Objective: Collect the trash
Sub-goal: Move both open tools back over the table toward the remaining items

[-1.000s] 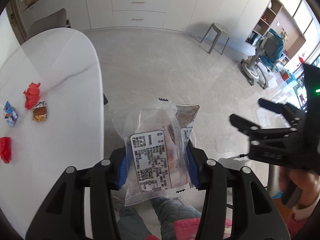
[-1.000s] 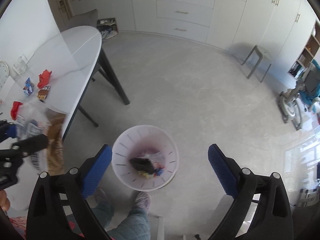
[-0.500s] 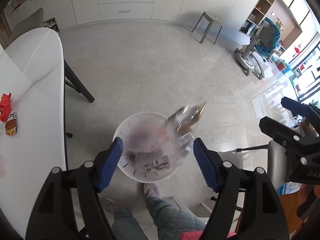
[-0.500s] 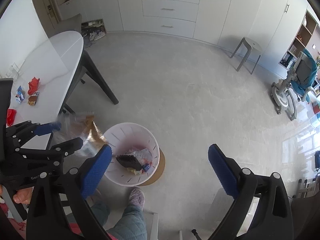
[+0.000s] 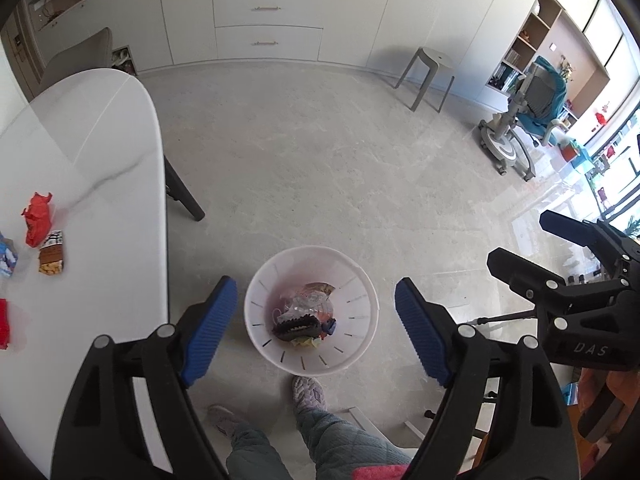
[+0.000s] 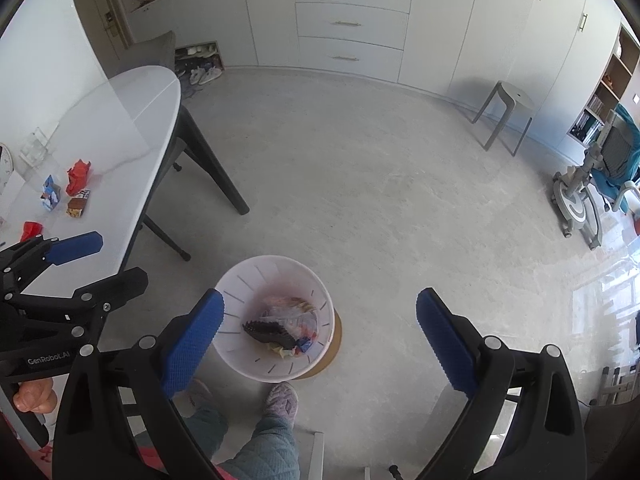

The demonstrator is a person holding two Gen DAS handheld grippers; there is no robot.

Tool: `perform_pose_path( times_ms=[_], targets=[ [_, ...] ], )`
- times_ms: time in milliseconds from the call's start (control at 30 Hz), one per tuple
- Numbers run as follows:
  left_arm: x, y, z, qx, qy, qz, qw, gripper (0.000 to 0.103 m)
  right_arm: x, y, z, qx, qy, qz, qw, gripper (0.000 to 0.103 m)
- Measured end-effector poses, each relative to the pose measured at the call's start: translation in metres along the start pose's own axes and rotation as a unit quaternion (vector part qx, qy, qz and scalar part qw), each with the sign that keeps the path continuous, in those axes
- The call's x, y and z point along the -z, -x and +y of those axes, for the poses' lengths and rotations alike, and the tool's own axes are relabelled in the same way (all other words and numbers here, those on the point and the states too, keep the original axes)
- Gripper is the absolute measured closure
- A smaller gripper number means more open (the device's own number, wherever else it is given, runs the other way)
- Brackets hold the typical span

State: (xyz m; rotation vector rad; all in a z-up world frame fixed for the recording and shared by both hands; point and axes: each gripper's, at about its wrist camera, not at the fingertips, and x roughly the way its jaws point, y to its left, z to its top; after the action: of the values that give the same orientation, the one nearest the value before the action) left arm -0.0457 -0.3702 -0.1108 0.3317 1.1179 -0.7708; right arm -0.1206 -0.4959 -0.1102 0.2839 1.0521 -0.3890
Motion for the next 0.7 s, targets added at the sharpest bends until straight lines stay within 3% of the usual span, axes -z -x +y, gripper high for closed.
perform_pose_path(
  times_ms=[367,533,567,700],
  targets=[
    [0.012,0.05,0.063,-0.024,0.044,-0.029,0.9983,0.024,-0.021,0.005,0.064,-0.027,0.033,-0.013,0.999,0.007],
    [0.031,0.089,0.123,-0.043,0.083,-0.052,0.9942,0.014,-0.037,0.016,0.125,-0.041,0.07,-0.023,0.996,0.006],
    [0.036,0.099,0.137,-0.052,0.092,-0.06,0.9926,0.013,-0.041,0.019,0.141,-0.042,0.082,-0.027,0.995,0.002],
    [0.058,0.133,0.192,-0.084,0.132,-0.079,0.9845,0.011,-0.052,0.03,0.201,-0.044,0.128,-0.045,0.99,0.002]
  ],
)
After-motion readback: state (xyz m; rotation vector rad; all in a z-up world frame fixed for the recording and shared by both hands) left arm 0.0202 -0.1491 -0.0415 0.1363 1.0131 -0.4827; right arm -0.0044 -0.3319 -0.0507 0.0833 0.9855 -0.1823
